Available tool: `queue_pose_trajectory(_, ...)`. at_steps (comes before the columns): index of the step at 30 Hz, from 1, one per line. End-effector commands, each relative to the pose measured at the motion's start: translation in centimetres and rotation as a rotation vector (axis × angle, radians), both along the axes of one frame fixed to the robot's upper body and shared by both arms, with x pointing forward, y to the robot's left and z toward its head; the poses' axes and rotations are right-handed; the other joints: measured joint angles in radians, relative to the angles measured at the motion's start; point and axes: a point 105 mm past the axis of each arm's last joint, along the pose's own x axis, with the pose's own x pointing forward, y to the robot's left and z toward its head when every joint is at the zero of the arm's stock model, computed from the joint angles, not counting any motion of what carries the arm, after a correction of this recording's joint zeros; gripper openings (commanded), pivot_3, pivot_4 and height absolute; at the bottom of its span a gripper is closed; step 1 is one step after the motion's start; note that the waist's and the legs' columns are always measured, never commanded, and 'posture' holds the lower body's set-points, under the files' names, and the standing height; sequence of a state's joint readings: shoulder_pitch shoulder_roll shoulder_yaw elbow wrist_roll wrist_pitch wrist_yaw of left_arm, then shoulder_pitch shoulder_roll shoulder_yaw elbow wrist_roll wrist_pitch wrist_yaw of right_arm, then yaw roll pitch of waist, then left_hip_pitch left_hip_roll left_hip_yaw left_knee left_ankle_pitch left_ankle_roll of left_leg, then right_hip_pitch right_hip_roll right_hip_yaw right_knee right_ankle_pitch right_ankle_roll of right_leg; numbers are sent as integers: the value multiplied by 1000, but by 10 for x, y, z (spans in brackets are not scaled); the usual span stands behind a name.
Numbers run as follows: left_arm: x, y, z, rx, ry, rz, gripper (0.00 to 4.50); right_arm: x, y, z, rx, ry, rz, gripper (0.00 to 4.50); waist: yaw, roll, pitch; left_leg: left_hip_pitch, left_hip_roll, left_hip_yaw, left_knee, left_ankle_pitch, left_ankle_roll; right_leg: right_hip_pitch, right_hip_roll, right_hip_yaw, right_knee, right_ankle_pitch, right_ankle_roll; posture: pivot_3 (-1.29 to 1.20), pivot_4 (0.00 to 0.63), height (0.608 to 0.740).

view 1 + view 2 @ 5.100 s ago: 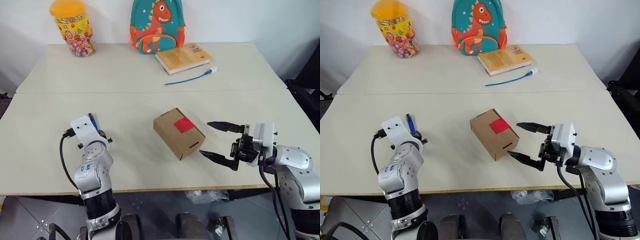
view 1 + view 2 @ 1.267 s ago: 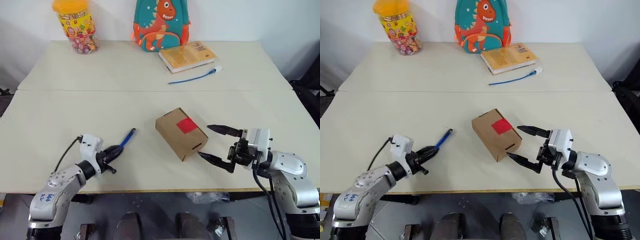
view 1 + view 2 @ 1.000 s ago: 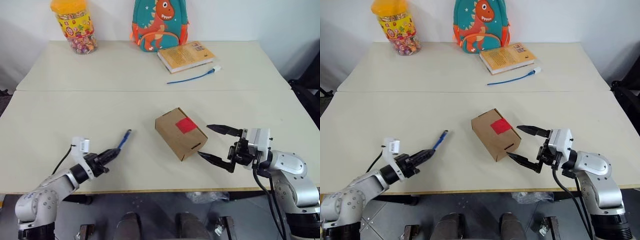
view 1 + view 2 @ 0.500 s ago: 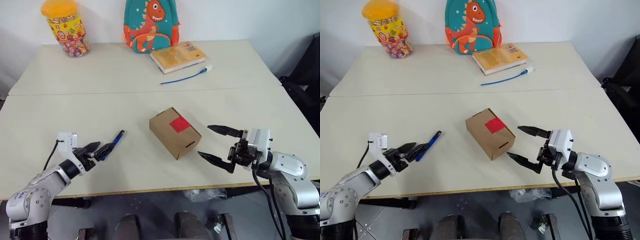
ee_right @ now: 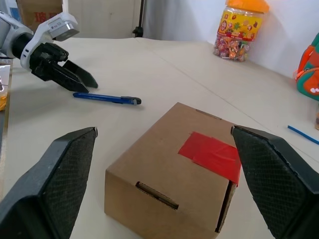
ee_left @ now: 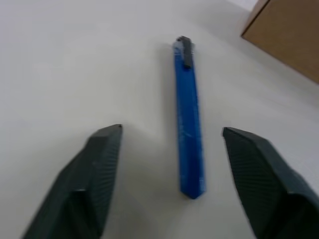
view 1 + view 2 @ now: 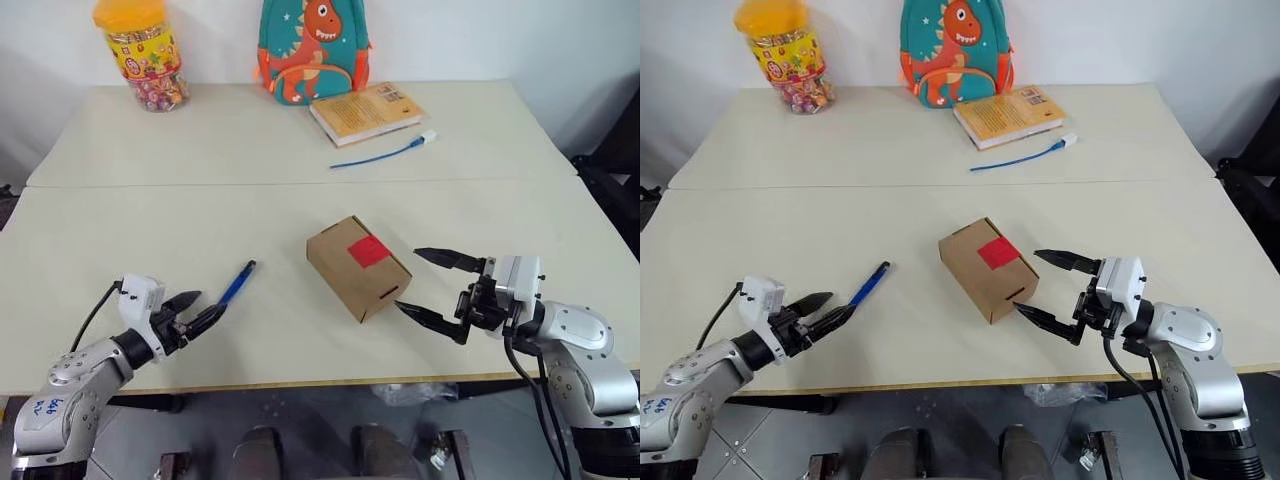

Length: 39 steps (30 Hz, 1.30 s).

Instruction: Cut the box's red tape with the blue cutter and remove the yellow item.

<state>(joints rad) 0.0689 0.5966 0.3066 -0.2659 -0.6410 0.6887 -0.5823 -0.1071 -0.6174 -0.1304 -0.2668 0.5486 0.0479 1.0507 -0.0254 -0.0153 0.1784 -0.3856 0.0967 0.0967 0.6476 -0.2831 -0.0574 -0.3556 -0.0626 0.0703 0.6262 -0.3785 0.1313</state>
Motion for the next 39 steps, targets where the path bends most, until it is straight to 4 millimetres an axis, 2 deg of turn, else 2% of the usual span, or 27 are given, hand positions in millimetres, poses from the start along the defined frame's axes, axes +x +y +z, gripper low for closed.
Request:
queue_pose_trajectory(1, -21, -31, -40, -42, 229, -149, 2237, -2, 2, 9, 12, -39, 5, 4500, 1, 3, -2, 0, 0, 0, 0, 0, 0, 0, 0, 0, 0, 0, 0, 0, 150, 740)
queue_pose_trajectory(7, -12, -27, -46, -9, 272, -113, 388, -2, 3, 11, 18, -46, -1, 4500, 3, 6, -4, 1, -2, 0, 0, 0, 1, 1, 0, 3, 0, 0, 0, 0, 150, 740)
queue_pose_trajectory(9, -11, -27, -45, -10, 267, -112, 8, -2, 3, 11, 20, -47, -4, 4500, 4, 8, -5, 1, -2, 0, 0, 0, 1, 1, 0, 3, 0, 0, 0, 0, 150, 740)
queue_pose_trajectory(13, -8, -27, -40, -38, 244, -111, 2, -2, 4, 11, 24, -48, -7, 4500, 4, 8, -5, 2, -2, 0, 1, 0, 1, 2, 0, 3, 0, 0, 0, 0, 150, 740)
queue_pose_trajectory(17, -2, -24, -27, -51, 168, -111, 2, -1, 6, 10, 30, -48, -6, 4500, 4, 8, -5, 3, -2, 0, 1, 0, 1, 4, 0, 3, 0, 0, 0, 0, 150, 740)
queue_pose_trajectory(21, 7, -14, -12, 43, 42, -91, 2, 0, 6, 10, 33, -49, -5, 4500, 4, 7, -4, 3, -2, 0, 1, 0, 1, 4, 0, 3, 0, 0, 0, 0, 150, 740)
queue_pose_trajectory(23, 14, -3, -2, 170, -65, -70, 2, 0, 6, 10, 33, -50, -7, 4500, 2, 6, -4, 3, -2, 0, 0, 0, 1, 3, 0, 3, 0, 0, 0, 0, 150, 740)
queue_pose_trajectory(25, 17, 14, 14, 439, -233, -89, 2, -1, 6, 10, 32, -48, -9, 4500, -2, 3, -2, 2, -1, 0, 0, 0, 1, 2, 1, 3, 0, 0, 0, 0, 150, 740)
queue_pose_trajectory(27, 13, 16, 21, 629, -345, -176, 2, -1, 5, 8, 31, -46, -10, 4500, -4, 0, -1, 1, 1, 1, 0, 1, 0, 0, 2, 3, 0, 0, 0, 0, 150, 740)
queue_pose_trajectory(28, 12, 14, 23, 671, -392, -209, 2, -1, 5, 8, 32, -45, -11, 4500, -6, 0, -1, 0, 2, 2, -1, 1, -1, -2, 3, 3, 0, 0, 0, 0, 150, 740)
queue_pose_trajectory(30, 11, 15, 25, 629, -391, -200, 2, -1, 5, 8, 33, -44, -11, 4500, -4, 2, -1, 0, 2, 6, -2, 0, -1, -4, 2, 5, 0, 0, 0, 0, 150, 740)
queue_pose_trajectory(33, 6, 7, 22, 400, -277, -177, 2, 0, 7, 7, 36, -44, -7, 4500, -4, 1, 0, 0, 2, 8, -2, -2, 0, -5, 2, 6, 0, 0, 0, 0, 150, 740)
queue_pose_trajectory(36, -2, -2, 20, 291, -186, -198, 567, 0, 8, 7, 38, -46, -4, 4500, -4, -1, 1, -1, 3, 9, -1, -2, 0, -6, 2, 6, 0, 0, 0, 0, 150, 740)
queue_pose_trajectory(39, -9, -10, 21, 141, -90, -180, 1446, 0, 7, 7, 37, -47, -5, 4500, -5, -2, 1, -1, 3, 9, 0, -2, 0, -7, 2, 7, 1, 0, 1, 0, 150, 740)
